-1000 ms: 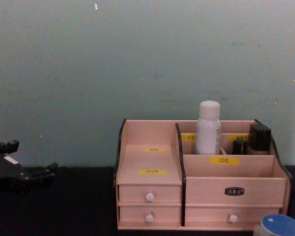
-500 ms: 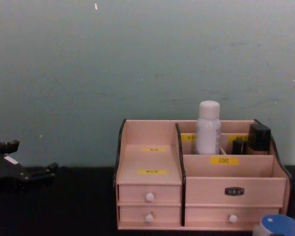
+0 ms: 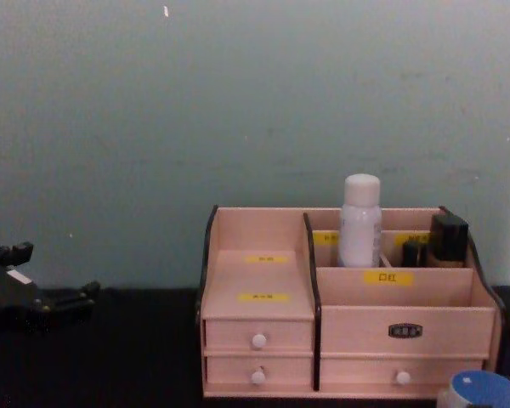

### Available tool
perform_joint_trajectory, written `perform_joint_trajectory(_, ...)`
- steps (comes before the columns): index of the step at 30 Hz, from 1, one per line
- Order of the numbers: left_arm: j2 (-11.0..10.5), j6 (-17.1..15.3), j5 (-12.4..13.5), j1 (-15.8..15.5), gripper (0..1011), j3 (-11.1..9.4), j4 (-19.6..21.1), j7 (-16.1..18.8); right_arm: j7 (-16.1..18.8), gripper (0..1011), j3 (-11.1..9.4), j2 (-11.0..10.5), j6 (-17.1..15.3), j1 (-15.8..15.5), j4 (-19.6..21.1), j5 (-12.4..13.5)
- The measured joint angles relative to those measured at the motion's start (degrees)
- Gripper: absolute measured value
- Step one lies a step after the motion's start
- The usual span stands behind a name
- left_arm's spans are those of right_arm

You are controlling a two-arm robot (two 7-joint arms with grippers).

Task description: Pick up the facial cleanser and watermelon frost from the table and place them into the tiered storage box.

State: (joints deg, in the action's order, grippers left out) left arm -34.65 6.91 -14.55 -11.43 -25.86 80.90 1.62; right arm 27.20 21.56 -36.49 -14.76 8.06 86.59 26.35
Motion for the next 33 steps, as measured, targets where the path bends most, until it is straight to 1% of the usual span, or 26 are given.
perform_joint_trajectory(5, 0.00, 0.00, 0.00, 0.00, 1001, 0.00, 0.00, 0.00, -0.13, 704, -0.24, -0.05, 0.62, -0.26, 0.26, -0.14)
perform_joint_trajectory(8, 0.00, 0.00, 0.00, 0.00, 1001, 0.00, 0.00, 0.00, 0.23, 704, -0.55, -0.19, 0.85, -0.43, 0.57, 0.25)
perform_joint_trajectory(12, 0.00, 0.00, 0.00, 0.00, 1001, 0.00, 0.00, 0.00, 1.70, 703, -1.10, -0.66, 0.91, -0.64, 1.39, 1.97)
perform_joint_trajectory(17, 0.00, 0.00, 0.01, 0.00, 1001, 0.00, 0.00, 0.00, 3.20, 703, -1.17, -1.22, 0.85, -0.31, 2.40, 3.92)
perform_joint_trajectory(18, 0.00, 0.00, 0.01, 0.00, 1001, 0.00, 0.00, 0.00, 3.20, 704, -1.17, -1.22, 0.85, -0.31, 2.40, 3.92)
perform_joint_trajectory(21, 0.00, 0.00, 0.00, 0.00, 1001, 0.00, 0.00, 0.00, 4.08, 703, -0.42, -1.48, 0.93, 0.85, 2.82, 4.48)
perform_joint_trajectory(26, 0.00, 0.00, 0.00, 0.00, 1001, 0.00, 0.00, 0.00, 4.33, 703, 1.05, -1.42, 1.09, 3.14, 2.70, 4.04)
perform_joint_trajectory(28, 0.00, 0.00, 0.00, 0.00, 1001, 0.00, 0.00, 0.00, 4.42, 704, 1.66, -1.21, 1.22, 3.92, 2.51, 3.69)
perform_joint_trajectory(30, 0.00, 0.00, 0.00, 0.00, 1001, 0.00, 0.00, 0.00, 4.61, 704, 2.63, -0.64, 1.58, 5.46, 2.17, 3.22)
perform_joint_trajectory(31, 0.00, 0.00, 0.00, 0.00, 1001, 0.00, 0.00, 0.00, 4.61, 704, 2.63, -0.64, 1.58, 5.46, 2.17, 3.22)
perform_joint_trajectory(33, 0.00, 0.00, 0.00, 0.00, 1001, 0.00, 0.00, 0.00, 4.76, 703, 3.31, -0.17, 1.86, 6.49, 1.94, 2.85)
